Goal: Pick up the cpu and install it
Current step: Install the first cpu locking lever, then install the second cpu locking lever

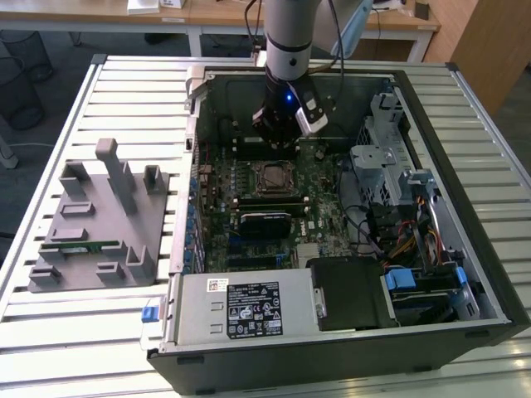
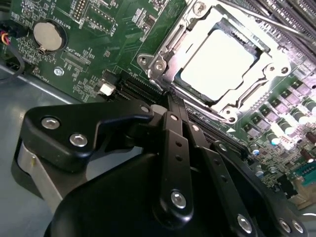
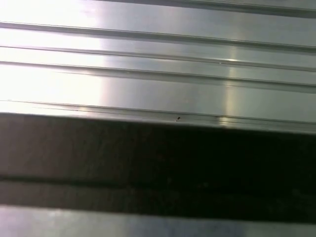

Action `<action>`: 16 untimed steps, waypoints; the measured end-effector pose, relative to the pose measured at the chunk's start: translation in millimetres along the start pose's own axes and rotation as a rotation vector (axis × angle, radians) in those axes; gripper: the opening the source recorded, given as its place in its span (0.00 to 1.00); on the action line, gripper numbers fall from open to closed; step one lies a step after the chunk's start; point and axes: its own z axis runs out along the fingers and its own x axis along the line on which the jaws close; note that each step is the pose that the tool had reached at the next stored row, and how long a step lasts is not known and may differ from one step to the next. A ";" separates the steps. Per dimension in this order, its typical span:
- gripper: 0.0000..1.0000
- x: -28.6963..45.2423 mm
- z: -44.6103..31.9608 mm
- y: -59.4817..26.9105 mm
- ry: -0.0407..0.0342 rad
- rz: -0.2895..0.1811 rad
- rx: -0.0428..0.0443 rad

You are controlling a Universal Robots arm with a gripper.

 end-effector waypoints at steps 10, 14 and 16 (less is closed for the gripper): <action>0.11 0.2 -0.3 -5.2 0.0001 0.000 0.0001; 0.11 0.2 -0.5 -8.0 0.0000 0.000 0.0000; 0.11 0.2 -0.6 -10.3 0.0000 0.000 0.0000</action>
